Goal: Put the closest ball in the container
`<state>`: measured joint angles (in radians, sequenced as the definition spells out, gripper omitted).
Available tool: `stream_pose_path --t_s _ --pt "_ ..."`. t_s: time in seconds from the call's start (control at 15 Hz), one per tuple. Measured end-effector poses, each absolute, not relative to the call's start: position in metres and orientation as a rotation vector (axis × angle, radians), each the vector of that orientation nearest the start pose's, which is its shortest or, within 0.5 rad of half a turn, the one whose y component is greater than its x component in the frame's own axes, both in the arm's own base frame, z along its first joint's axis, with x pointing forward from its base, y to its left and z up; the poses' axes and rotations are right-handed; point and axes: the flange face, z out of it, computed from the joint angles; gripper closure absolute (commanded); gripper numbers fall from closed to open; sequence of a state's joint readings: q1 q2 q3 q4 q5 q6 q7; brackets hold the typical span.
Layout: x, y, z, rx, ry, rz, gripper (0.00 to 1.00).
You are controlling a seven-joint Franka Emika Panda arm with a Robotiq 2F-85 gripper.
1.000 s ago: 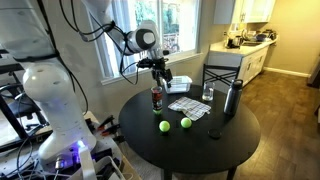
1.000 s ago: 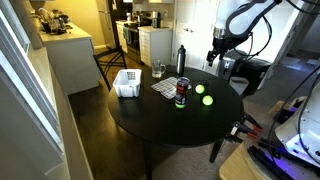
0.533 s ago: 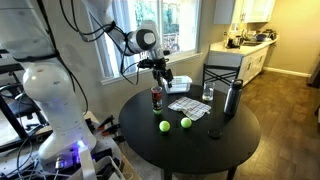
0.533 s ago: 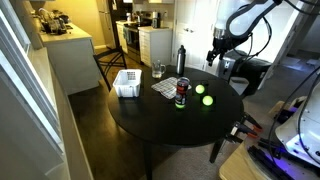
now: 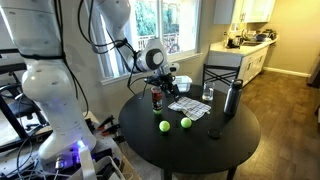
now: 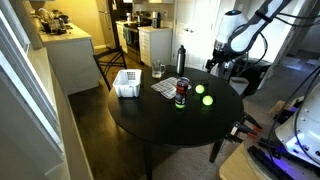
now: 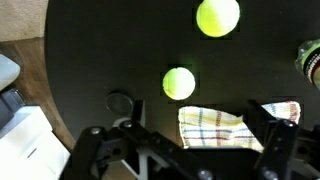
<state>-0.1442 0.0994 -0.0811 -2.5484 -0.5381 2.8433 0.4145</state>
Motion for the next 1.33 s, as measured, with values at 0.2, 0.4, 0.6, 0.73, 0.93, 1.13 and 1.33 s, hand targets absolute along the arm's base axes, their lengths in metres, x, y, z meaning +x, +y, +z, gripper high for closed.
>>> stream_pose_path --t_s 0.2,0.4,0.6,0.73,0.93,1.13,1.33 --pt "0.467 -0.082 0.203 -3.268 0.217 -0.337 0.0" --pt "0.475 -0.076 0.167 -3.24 0.178 -0.333 0.0" --pt "0.484 -0.065 0.142 -3.221 0.128 -0.34 0.0" --pt "0.487 -0.056 0.129 -3.212 0.097 -0.328 0.0" --pt "0.485 -0.041 0.11 -3.2 0.051 -0.287 0.0" --pt "0.484 -0.031 0.094 -3.214 0.005 -0.249 0.0" --pt "0.479 -0.03 0.082 -3.244 -0.025 -0.212 0.0"
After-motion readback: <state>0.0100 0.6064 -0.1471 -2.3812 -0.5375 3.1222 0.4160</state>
